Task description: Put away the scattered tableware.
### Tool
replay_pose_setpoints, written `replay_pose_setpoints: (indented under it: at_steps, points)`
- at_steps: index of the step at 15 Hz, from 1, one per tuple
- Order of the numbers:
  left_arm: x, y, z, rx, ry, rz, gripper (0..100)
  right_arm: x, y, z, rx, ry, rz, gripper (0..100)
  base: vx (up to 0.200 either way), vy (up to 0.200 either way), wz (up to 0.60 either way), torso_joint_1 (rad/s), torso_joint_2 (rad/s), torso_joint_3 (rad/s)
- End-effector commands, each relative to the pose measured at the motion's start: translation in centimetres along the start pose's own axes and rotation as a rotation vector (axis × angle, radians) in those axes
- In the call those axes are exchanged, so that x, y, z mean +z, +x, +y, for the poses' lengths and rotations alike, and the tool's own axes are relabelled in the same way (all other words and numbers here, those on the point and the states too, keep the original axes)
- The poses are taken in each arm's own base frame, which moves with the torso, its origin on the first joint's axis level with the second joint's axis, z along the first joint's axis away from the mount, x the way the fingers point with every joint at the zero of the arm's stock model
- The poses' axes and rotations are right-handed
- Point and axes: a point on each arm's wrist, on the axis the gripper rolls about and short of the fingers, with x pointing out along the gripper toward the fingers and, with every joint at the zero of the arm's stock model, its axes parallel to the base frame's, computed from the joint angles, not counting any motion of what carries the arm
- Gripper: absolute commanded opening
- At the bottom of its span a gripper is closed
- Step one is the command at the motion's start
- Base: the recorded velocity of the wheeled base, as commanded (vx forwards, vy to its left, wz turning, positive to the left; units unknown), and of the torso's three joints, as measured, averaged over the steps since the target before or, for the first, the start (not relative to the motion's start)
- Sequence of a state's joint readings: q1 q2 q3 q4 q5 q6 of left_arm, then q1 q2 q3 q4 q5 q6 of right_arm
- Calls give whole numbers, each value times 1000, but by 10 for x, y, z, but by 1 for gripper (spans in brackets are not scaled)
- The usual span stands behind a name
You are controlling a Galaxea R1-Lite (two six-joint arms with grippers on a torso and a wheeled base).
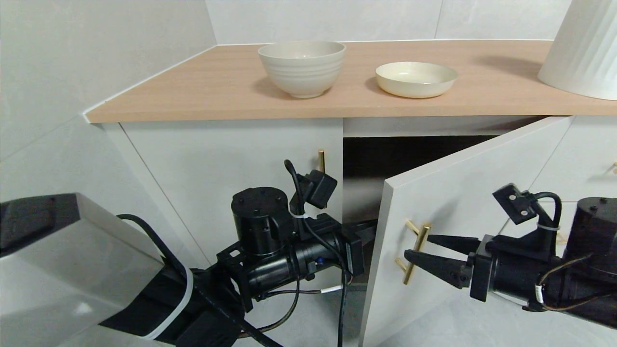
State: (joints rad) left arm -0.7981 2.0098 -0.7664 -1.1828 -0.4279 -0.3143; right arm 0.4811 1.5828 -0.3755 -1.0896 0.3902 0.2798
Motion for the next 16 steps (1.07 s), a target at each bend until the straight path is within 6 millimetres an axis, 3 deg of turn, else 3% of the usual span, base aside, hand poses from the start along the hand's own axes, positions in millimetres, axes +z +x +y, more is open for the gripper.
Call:
replay_pose_setpoints:
  at_steps: [1, 3, 5, 8, 16]
  points:
    - [-3, 4, -6, -24, 0, 10, 0, 3, -26, 24, 32, -87, 18, 100, 0, 0, 0, 0, 0, 0]
    - [-1, 6, -6, -22, 0, 6, 0, 1, -44, 46, 10, -100, 60, 100, 0, 0, 0, 0, 0, 0]
    - [-1, 9, -4, -17, 0, 2, 0, 12, -66, 61, 17, -130, 25, 100, 0, 0, 0, 0, 0, 0]
    - [0, 15, -2, 1, -7, 11, 0, 16, -93, 68, 16, -128, 54, 100, 0, 0, 0, 0, 0, 0]
    - [1, 26, -8, 13, -16, 37, 0, 23, -116, 76, 39, -149, 143, 100, 0, 0, 0, 0, 0, 0]
